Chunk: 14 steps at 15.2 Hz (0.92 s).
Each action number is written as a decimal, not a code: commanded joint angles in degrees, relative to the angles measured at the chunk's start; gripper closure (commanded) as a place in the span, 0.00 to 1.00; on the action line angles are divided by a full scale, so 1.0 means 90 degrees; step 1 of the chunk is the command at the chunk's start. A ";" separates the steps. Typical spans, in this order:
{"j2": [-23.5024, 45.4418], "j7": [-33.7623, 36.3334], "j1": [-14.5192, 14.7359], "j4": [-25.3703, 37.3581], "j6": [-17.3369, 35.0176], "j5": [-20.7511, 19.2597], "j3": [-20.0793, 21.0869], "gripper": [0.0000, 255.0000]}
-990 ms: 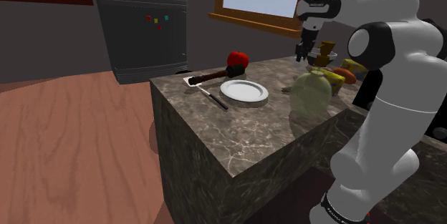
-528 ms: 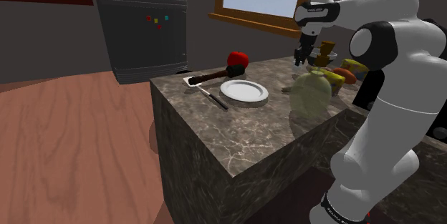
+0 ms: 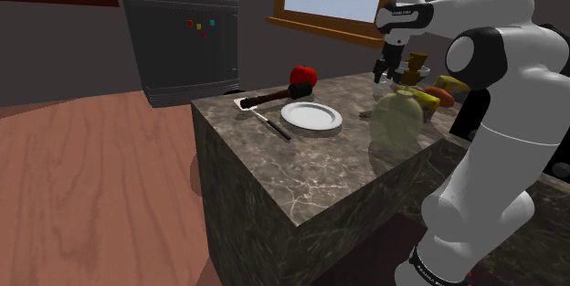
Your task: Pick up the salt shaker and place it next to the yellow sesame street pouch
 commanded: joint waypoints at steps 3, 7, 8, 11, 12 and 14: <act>-0.0003 0.0000 0.0001 0.0210 -0.0213 -0.0001 0.0001 0.00; 0.0047 -0.0011 -0.0003 0.0875 -0.0829 0.0015 0.0000 0.00; 0.0046 -0.0010 -0.0003 0.0873 -0.0829 0.0015 0.0000 0.00; 0.0047 -0.0011 -0.0003 0.0875 -0.0829 0.0015 0.0000 0.00; 0.0047 -0.0011 -0.0003 0.0875 -0.0829 0.0015 0.0000 0.00; 0.0047 -0.0011 -0.0003 0.0875 -0.0829 0.0015 0.0000 0.00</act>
